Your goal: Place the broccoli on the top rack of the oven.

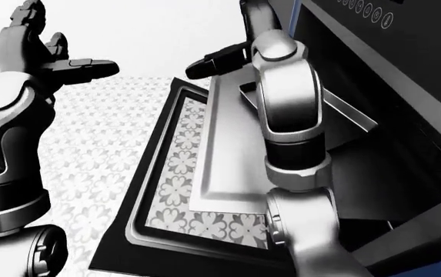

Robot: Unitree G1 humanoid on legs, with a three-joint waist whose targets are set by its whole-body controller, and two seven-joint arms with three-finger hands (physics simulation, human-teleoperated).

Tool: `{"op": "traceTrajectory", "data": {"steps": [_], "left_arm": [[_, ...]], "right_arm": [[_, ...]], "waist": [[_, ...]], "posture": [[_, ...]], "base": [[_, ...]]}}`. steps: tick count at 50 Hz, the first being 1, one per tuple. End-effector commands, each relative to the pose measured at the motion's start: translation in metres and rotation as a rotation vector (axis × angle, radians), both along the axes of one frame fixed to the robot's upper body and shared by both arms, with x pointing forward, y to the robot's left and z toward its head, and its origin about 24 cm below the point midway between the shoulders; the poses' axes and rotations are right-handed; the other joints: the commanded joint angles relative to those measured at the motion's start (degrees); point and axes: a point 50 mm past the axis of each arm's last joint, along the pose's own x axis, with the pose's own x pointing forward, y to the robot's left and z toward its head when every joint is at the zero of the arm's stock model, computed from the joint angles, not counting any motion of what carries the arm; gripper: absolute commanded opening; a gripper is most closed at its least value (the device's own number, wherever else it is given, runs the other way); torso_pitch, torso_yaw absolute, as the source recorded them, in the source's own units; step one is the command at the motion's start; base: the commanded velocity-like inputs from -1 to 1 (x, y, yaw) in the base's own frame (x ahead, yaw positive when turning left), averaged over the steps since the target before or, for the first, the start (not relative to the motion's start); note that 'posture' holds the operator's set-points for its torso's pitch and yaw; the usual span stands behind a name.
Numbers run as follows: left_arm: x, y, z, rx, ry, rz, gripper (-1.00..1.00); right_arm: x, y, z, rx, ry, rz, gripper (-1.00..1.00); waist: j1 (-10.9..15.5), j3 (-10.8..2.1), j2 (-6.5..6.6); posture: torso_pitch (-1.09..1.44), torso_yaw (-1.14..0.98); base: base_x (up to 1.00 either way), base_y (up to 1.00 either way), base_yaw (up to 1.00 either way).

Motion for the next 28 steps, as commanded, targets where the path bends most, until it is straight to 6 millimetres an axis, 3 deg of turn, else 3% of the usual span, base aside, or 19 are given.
{"op": "traceTrajectory", "data": {"steps": [1,16,28], "left_arm": [[-0.008,0.002,0.023,0.002,-0.113,0.006,1.00],[-0.034,0.000,0.051,0.062,-0.285,0.022,1.00],[-0.043,-0.003,0.055,0.076,-0.379,0.015,1.00]], "right_arm": [[-0.009,0.000,0.024,-0.007,-0.107,0.006,1.00],[-0.032,0.013,0.057,-0.093,-0.335,0.047,1.00],[-0.039,0.010,0.062,-0.121,-0.445,0.026,1.00]], "waist": [[0.0,-1.81,0.17],[-0.5,-1.19,0.74],[-0.5,-1.02,0.77]], "posture": [[0.00,0.00],[0.00,0.00],[0.00,0.00]], "base": [[0.00,0.00,0.00],[0.00,0.00,0.00],[0.00,0.00,0.00]]}}
